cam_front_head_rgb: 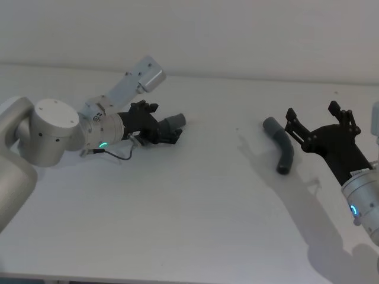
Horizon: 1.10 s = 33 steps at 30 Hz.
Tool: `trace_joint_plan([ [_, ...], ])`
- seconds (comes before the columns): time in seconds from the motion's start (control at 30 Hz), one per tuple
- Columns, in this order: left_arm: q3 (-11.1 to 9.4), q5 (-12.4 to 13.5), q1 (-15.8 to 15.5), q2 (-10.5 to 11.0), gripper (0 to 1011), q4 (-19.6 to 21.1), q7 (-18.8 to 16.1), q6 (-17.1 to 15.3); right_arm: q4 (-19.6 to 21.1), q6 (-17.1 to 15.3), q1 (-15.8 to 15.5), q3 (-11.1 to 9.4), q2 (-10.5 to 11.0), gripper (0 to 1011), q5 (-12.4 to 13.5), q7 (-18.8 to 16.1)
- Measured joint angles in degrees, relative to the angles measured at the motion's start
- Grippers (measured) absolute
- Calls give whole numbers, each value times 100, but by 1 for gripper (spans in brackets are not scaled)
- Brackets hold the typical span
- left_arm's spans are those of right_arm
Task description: Use both hands to pick up one end of the pipe from the table, align the ends, and insert them.
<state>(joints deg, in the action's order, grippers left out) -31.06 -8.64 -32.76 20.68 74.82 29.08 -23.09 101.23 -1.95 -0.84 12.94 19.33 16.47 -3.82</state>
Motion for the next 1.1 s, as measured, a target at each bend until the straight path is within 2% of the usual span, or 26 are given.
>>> trace_joint_plan([
  [0.47, -39, -121, -53, -53, 1000, -98, 173, -34, 0, 0, 0, 0, 0, 1004, 0, 0],
  [0.93, -39, -260, -104, -103, 1000, -167, 186, -268, 0, 0, 0, 0, 0, 1004, 0, 0],
  [1.03, -36, -279, -113, -110, 966, -175, 182, -300, 0, 0, 0, 0, 0, 1004, 0, 0],
  [1.1, -34, -286, -115, -113, 900, -178, 180, -313, 0, 0, 0, 0, 0, 1004, 0, 0],
])
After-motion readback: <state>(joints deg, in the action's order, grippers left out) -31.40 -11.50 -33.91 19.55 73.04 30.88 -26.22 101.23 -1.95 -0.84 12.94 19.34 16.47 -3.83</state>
